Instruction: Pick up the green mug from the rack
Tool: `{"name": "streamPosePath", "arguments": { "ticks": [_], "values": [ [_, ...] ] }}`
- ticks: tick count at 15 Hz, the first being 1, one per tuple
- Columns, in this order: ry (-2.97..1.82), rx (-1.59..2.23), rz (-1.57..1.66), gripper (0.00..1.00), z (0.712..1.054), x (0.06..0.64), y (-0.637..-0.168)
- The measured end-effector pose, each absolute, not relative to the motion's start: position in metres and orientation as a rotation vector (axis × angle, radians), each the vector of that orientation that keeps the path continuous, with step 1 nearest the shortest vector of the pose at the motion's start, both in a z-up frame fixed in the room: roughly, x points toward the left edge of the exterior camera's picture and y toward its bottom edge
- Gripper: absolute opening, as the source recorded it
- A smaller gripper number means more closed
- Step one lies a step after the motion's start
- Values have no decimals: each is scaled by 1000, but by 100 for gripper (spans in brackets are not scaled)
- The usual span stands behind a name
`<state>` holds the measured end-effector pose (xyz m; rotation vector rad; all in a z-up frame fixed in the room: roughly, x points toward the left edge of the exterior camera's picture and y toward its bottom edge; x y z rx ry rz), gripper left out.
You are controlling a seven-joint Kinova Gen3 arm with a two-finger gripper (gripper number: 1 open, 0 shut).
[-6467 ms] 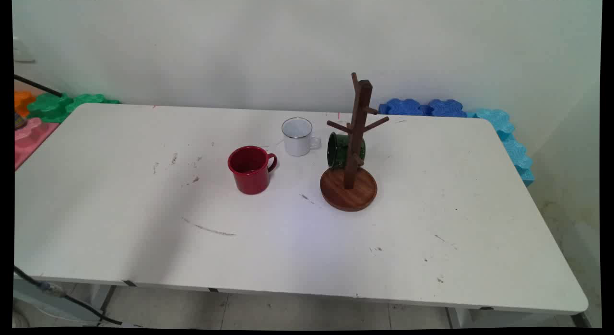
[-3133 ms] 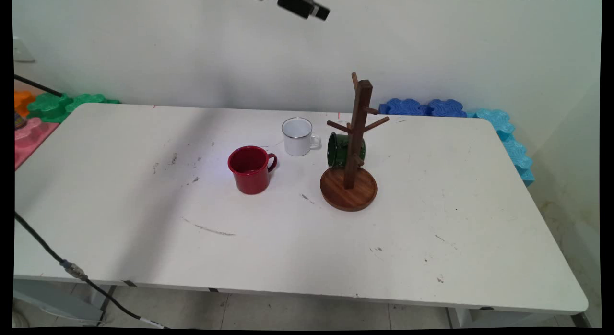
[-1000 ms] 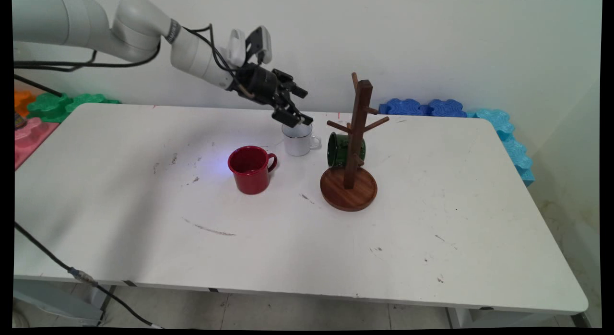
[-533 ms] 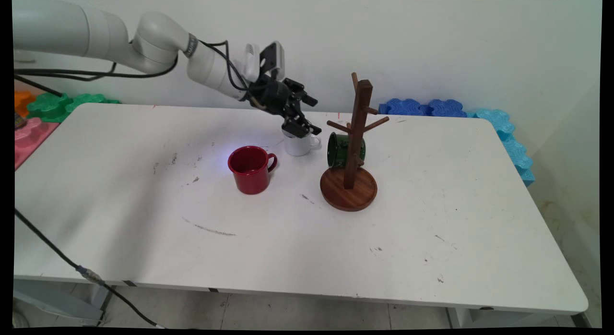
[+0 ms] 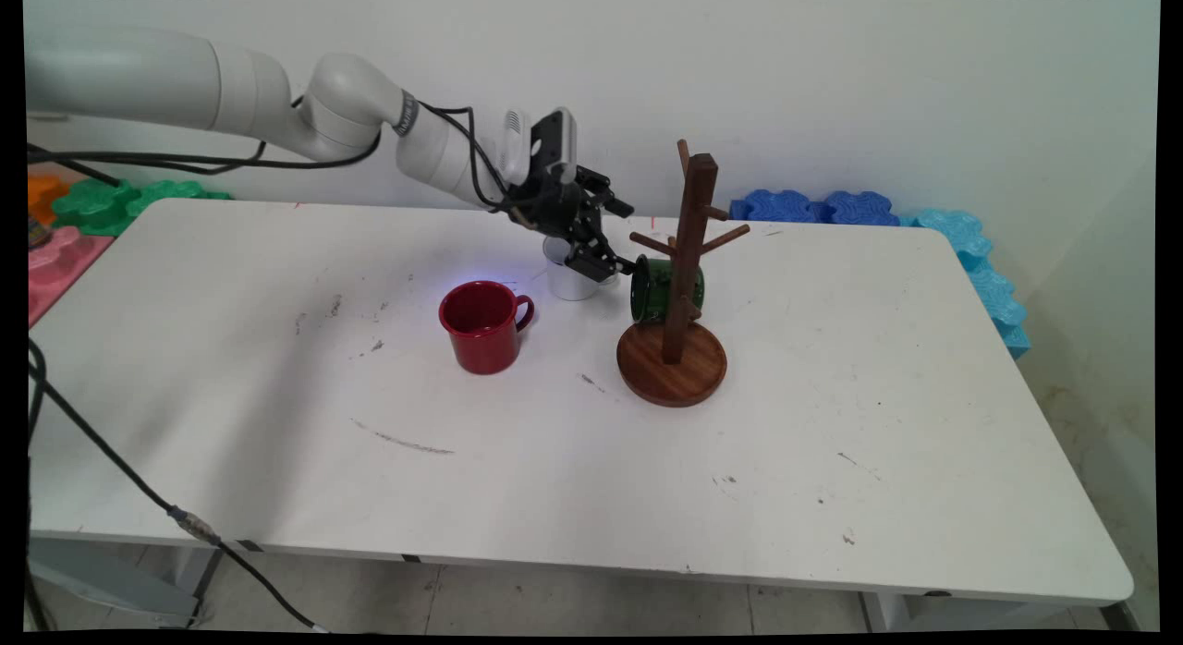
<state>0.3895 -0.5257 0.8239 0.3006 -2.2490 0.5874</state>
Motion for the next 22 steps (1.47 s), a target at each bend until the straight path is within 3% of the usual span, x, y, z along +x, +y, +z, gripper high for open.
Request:
{"name": "streamPosePath", "arguments": {
  "ticks": [22],
  "values": [
    [-2239, 147, 616, 100, 787, 353, -549]
  ]
}}
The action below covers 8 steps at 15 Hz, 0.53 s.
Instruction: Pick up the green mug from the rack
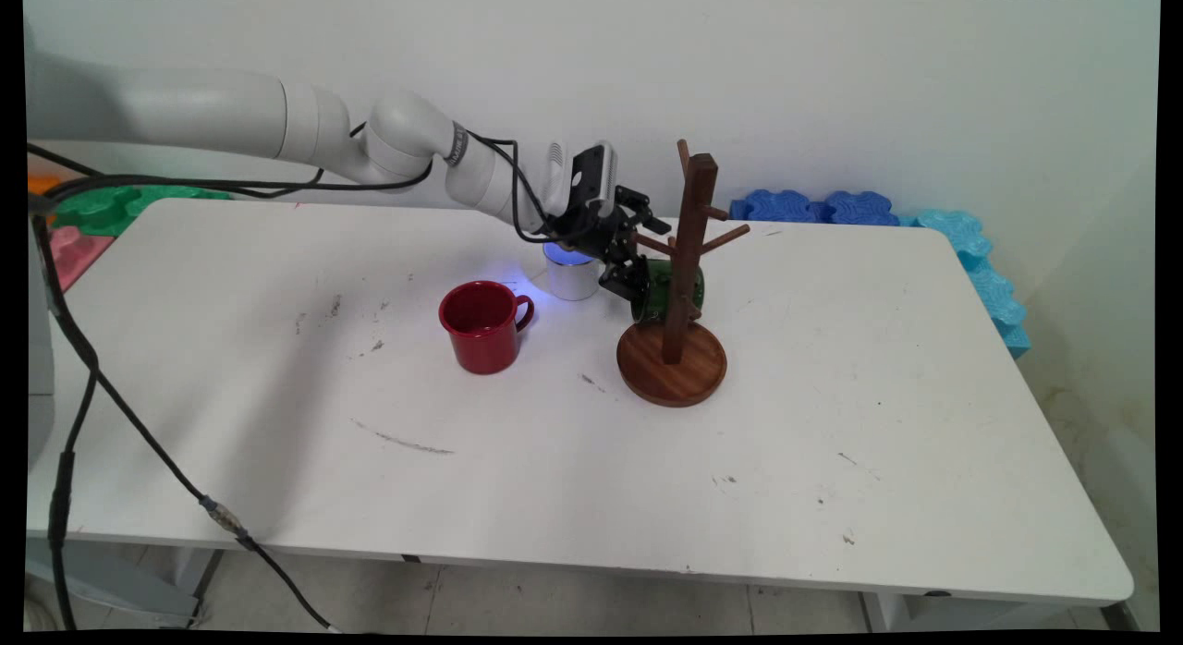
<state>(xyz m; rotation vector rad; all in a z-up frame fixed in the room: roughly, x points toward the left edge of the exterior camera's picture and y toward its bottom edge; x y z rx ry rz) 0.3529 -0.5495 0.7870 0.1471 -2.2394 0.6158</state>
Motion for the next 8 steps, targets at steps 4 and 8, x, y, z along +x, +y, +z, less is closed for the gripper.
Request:
{"name": "streamPosePath", "arguments": {
  "ticks": [4, 8],
  "values": [
    [-2232, 136, 615, 100, 786, 349, -552],
    [-2225, 130, 612, 0, 785, 345, -553]
  ]
}}
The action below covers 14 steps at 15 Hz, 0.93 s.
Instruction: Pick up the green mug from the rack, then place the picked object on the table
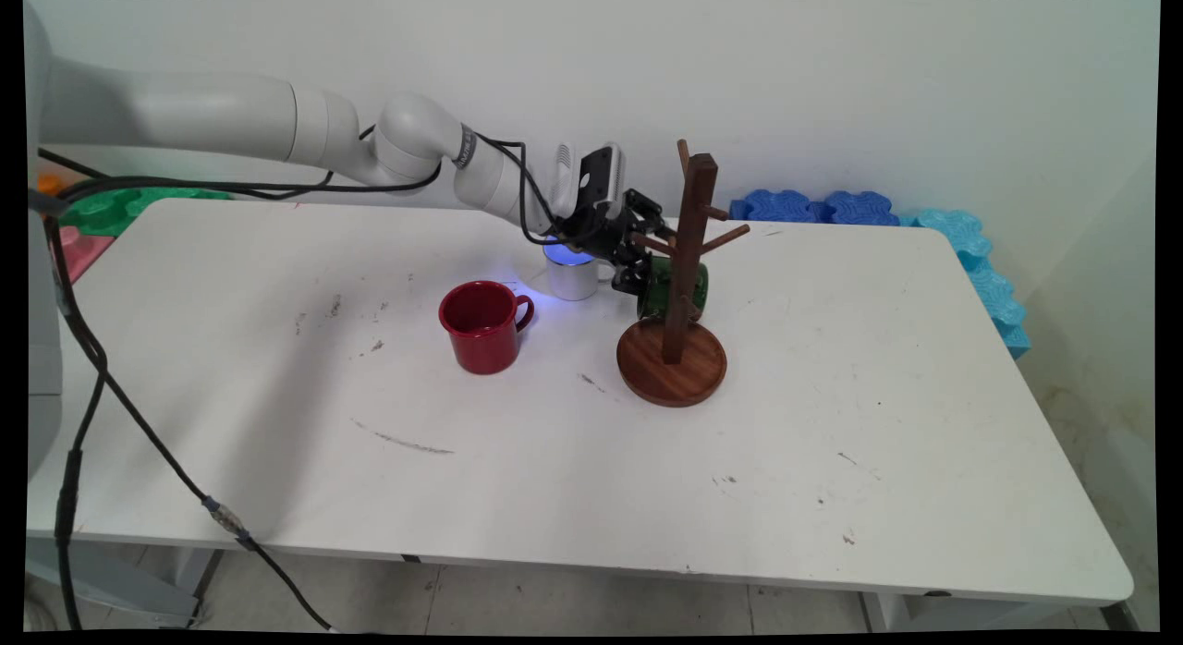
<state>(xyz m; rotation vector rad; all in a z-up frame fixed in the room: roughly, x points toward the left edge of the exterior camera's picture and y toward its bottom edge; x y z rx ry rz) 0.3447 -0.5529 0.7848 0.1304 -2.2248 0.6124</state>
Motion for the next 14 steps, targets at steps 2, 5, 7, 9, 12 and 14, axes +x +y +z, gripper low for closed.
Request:
{"name": "streamPosePath", "arguments": {
  "ticks": [2, 5, 7, 9, 12, 14],
  "values": [
    [-2222, 130, 611, 0, 785, 344, -553],
    [-2220, 131, 611, 0, 784, 343, -552],
    [-2220, 130, 612, 0, 784, 344, -551],
    [-2221, 127, 614, 0, 783, 344, -551],
    [-2222, 125, 617, 0, 783, 346, -549],
    [-2221, 123, 621, 0, 784, 347, -549]
  ]
}}
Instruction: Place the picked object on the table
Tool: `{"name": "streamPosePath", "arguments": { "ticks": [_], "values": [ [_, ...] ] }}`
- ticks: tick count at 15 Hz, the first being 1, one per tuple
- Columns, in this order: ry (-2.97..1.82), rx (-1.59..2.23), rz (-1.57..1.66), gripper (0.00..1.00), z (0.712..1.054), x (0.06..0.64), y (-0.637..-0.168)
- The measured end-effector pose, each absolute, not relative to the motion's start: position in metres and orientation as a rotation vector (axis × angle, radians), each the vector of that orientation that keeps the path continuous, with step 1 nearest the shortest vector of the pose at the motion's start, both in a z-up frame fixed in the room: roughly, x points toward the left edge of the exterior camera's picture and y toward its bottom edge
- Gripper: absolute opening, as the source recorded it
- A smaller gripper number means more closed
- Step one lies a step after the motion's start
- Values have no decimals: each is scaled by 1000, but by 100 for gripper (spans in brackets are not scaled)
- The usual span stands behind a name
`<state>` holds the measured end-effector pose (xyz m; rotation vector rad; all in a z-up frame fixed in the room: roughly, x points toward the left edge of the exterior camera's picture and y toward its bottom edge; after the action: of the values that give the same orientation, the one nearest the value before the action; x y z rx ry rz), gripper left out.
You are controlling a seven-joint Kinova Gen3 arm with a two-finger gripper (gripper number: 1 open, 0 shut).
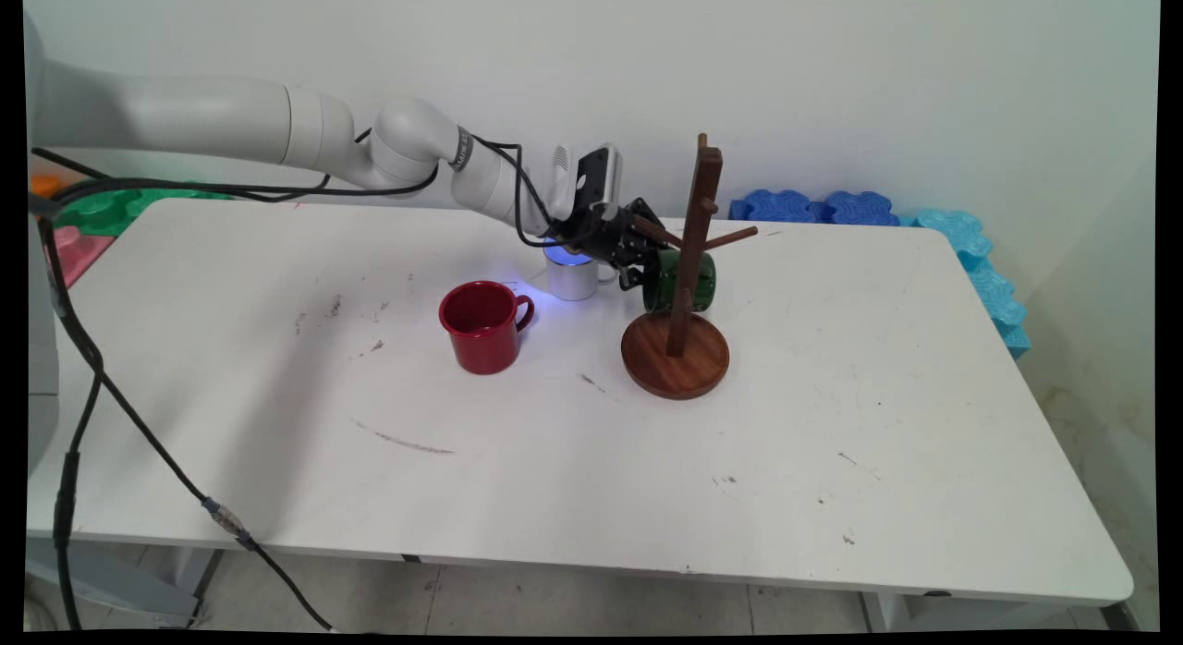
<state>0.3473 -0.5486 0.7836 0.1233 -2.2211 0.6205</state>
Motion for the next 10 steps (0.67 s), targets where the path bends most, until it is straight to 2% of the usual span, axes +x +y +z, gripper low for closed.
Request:
{"name": "streamPosePath", "arguments": {
  "ticks": [10],
  "values": [
    [-2198, 134, 655, 0, 795, 356, -554]
  ]
}}
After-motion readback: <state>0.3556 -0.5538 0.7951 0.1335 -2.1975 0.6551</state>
